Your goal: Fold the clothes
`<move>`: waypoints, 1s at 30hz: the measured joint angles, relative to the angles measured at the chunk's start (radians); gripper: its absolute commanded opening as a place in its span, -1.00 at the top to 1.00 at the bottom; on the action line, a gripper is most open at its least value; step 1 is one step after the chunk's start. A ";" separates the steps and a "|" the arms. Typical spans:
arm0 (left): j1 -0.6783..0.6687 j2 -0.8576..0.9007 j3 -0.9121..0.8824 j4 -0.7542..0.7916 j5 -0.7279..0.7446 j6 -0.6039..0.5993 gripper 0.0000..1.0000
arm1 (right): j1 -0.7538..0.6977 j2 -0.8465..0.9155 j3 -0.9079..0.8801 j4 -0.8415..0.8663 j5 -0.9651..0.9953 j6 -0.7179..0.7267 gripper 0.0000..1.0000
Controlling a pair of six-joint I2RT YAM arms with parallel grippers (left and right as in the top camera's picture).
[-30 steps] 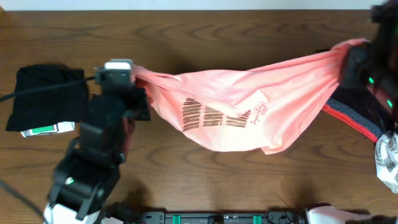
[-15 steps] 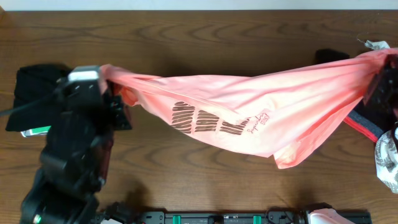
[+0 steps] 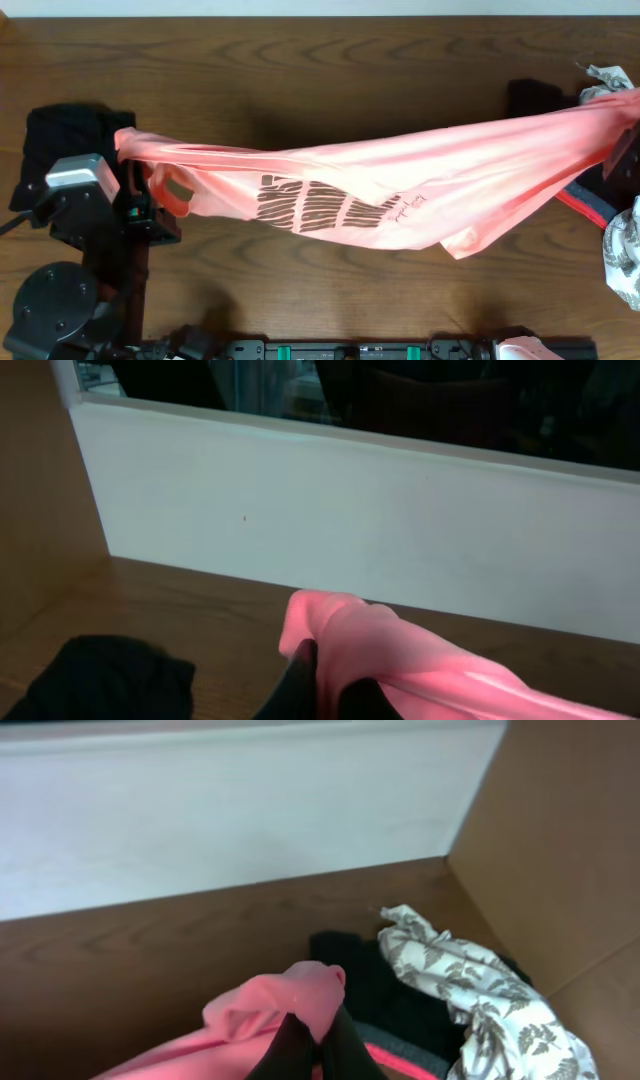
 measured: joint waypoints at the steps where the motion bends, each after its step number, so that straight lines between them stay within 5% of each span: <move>1: 0.000 0.000 0.000 -0.003 0.000 -0.002 0.88 | 0.000 0.000 0.000 0.004 0.007 0.000 0.98; 30: 0.000 -0.026 0.000 -0.068 -0.017 -0.041 0.88 | 0.000 0.050 0.001 -0.062 0.011 0.000 0.97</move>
